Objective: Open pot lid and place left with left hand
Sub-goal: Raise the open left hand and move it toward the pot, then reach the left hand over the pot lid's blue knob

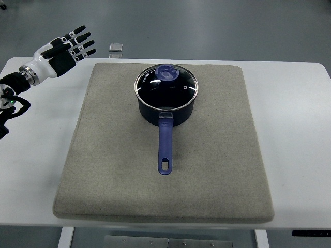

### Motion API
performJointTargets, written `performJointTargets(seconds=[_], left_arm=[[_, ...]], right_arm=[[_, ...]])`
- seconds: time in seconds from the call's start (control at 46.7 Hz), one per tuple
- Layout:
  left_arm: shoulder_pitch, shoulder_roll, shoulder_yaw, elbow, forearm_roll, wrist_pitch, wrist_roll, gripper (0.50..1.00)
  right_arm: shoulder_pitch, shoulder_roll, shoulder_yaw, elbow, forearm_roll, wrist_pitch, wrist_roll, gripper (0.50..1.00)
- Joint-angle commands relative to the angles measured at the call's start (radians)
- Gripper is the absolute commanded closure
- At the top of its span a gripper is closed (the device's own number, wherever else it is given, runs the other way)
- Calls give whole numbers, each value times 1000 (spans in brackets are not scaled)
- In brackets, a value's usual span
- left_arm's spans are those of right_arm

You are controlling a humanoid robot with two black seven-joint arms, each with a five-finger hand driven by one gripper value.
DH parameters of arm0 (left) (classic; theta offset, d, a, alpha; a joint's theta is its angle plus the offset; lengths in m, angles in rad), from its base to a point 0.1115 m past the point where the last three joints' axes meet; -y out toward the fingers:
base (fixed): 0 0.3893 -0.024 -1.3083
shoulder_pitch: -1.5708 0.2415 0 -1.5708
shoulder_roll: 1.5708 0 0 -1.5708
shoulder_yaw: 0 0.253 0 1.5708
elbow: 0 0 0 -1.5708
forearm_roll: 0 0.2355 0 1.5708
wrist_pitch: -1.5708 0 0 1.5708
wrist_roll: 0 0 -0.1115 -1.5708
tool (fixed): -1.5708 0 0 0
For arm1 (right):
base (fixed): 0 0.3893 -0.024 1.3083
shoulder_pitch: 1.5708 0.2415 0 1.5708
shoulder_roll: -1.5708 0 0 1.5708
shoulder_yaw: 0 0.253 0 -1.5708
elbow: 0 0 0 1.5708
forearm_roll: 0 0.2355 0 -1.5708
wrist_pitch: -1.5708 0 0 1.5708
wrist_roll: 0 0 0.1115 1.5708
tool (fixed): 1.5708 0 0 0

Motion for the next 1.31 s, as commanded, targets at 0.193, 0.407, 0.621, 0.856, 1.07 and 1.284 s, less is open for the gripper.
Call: performJointTargets(seconds=[0.193,0.407,0.621,0.856,1.07,1.284], left_arm=[[-84,21,-12,1,197,0,-29,510],[-170,40,0,1,484,0,-92,516],[-238,25,2,-12,803,0,-128,514],[-317,26,3,-154,1098,0,-174,510],[-342,0,5,-273,1337,0,-173,510],[-351,-44,14,-402,1592,0,-174,514]], right_arm=[[0,0,1,1,2,0,2,583],[0,0,-1,1,-1,0,3,583],[0,0,-1,1,-6,0,3,583],[0,0,-1,1,-8,0,3,583],[0,0,-1,1,-9,0,3,583],[0,0,-1,1,-9,0,3,583]])
